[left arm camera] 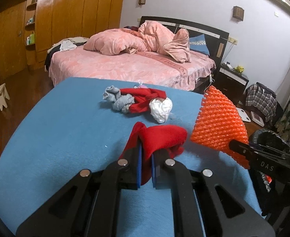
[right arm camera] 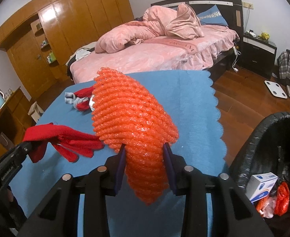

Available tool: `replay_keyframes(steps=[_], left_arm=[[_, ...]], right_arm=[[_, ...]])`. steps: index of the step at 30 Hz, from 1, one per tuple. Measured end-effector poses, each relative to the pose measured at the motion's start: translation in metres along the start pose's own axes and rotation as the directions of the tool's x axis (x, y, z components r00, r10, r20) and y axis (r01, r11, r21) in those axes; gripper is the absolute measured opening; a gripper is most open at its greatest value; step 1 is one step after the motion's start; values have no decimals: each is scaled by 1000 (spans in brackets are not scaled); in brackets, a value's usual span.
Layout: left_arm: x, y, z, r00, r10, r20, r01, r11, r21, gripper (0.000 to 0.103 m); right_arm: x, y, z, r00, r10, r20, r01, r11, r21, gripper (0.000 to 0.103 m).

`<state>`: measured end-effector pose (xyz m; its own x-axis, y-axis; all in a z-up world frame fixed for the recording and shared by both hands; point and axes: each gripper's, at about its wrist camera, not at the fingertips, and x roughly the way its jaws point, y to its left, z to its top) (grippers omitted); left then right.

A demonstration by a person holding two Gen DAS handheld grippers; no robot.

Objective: Collect trash
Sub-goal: 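Carry the glove and mesh over the bin and open both tools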

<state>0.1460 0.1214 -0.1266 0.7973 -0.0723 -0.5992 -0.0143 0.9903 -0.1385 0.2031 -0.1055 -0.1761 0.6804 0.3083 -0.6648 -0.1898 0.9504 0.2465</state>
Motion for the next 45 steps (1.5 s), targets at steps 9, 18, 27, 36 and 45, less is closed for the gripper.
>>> replay_keyframes(steps=[9,18,27,36,45], left_arm=[[-37,-26,14,995,-69,71,68,998,18,7],[-63,-81,22,979,-167,113,158,984,85,7],[-67,-154,19,953,-288,94,270,948,167,7],[-50,-236,8,915,-401,39,378,887,266,7],[-19,-298,-14,882,-463,-83,464,827,317,56]], right_arm=[[-50,-9,6,997,-1,73,2,1000,-11,37],[-110,-39,0,988,-49,143,50,999,3,37],[-151,-94,-13,972,-160,171,148,986,78,37],[-178,-156,-38,948,-285,142,262,952,156,37],[-188,-213,-66,918,-389,81,362,902,236,53]])
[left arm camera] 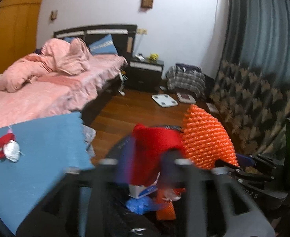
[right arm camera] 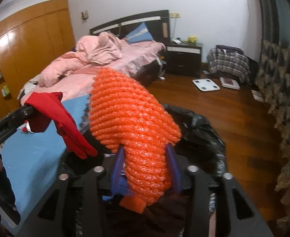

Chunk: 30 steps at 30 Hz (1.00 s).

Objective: Collect trash
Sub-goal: 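Carry the glove and mesh over the bin and open both tools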

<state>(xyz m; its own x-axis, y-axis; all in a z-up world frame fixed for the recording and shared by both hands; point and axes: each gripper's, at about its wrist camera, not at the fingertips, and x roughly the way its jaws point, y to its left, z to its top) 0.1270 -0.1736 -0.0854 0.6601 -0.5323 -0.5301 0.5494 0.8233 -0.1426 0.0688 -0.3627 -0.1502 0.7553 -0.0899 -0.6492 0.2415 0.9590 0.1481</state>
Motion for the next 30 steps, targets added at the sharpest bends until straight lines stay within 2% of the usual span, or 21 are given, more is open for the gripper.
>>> replay_keyframes(steps=[1,5,11,18,20,24,30], left_arm=[[3,0,-3,1000,-1,-10,1,1000,1,61],[9,5,-13,999,-5,-46,5,1000,5,66],[5,30,-27,996,26,-84,-29,999,-30,69],[-30,69,-35,991,136,-21,-137,989,-58,82],[-46,85,-35,982,188,8,-187,980,-69,87],[-72,121,-38,962,270,26,-266,957,-119,89],[-105,193,-50,907,421,14,-411,891,-194,90]], right_arm=[[1,-2,-2,1000,-5,-5,5,1000,3,54],[4,-11,-7,999,-26,-19,27,1000,13,64],[1,-9,-7,1000,-22,-9,22,1000,11,76],[-6,22,2,998,58,23,-58,998,-12,96],[-8,38,7,995,94,35,-93,995,-26,97],[-3,84,16,983,178,45,-174,982,-79,97],[19,158,28,962,270,38,-262,954,-148,97]])
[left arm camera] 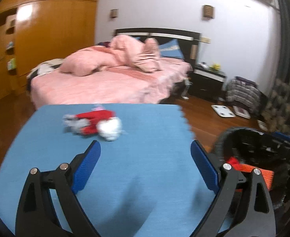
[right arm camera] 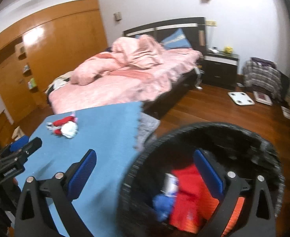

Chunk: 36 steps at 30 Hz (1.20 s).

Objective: Collect trash
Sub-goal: 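Carry the glove and mesh over the bin and open both tools, then grasp the white tissue ball with the right tool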

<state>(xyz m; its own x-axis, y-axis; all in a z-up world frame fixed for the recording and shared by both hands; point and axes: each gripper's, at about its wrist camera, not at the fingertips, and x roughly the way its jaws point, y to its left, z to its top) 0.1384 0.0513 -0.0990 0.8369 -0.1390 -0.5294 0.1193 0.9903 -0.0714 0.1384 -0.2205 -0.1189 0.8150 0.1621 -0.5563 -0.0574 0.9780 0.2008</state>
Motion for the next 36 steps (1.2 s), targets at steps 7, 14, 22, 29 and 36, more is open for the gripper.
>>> replay_keyframes(steps=[7,14,22,29,36], left_arm=[[16,75,-1,991,133,-22,-134,989,-60,90],[41,131,-3,980,193,-56,-197,977,-86,90],[58,168,-9,967,240,-83,-246,965,-85,90],[66,190,-14,961,254,-110,-266,957,-117,90],[70,191,-15,962,245,-124,-259,958,-121,90]], right_arm=[[69,78,18,996,86,-19,-87,995,-54,97],[133,142,22,991,125,-53,-130,985,-110,97],[189,190,12,977,160,-141,-182,971,-154,90],[221,209,5,966,173,-194,-206,965,-164,80],[240,218,1,943,196,-269,-248,953,-175,45]])
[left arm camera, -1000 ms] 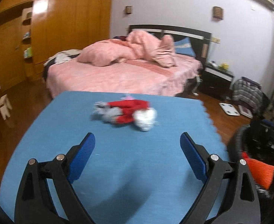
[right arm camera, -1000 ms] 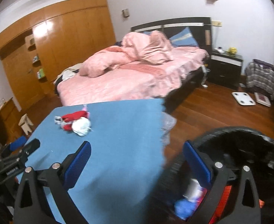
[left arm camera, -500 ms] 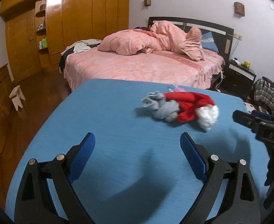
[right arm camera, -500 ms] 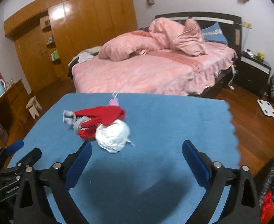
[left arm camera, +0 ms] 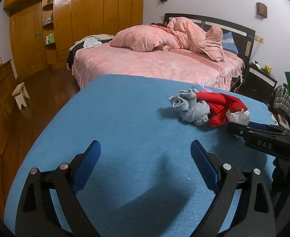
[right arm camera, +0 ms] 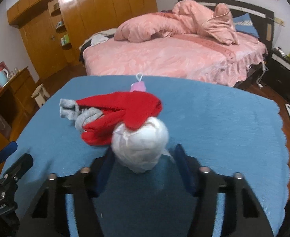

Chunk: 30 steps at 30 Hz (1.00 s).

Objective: Collect trash
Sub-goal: 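Grasp the white tissue ball with the right tool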

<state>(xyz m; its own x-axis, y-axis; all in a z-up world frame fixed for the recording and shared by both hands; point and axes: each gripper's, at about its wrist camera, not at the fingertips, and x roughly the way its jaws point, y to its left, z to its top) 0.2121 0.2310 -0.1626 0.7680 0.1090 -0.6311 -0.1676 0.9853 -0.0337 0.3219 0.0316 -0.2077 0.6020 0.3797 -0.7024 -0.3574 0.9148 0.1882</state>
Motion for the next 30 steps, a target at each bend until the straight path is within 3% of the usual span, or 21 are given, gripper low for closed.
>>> replay_keyframes(steps=[6,12,19,30], left_arm=[[4,1,2,1000,-7,-19,7,1000,-7,90],[5,-7,10,999,-37,0,37,999,-8,90],[34,-35,35,996,-79,-29,79,997,14,90],[83,-60,50,989,-95,-114,98,995,22,90]], right_arm=[[-12,-2,-6,999,31,20,-30,1000,-6,38],[-35,-26,-12,999,-15,41,14,1000,27,38],[-33,-55,-1,996,-74,46,71,996,52,38],[-18,-63,-5,997,-76,25,74,995,69,38]])
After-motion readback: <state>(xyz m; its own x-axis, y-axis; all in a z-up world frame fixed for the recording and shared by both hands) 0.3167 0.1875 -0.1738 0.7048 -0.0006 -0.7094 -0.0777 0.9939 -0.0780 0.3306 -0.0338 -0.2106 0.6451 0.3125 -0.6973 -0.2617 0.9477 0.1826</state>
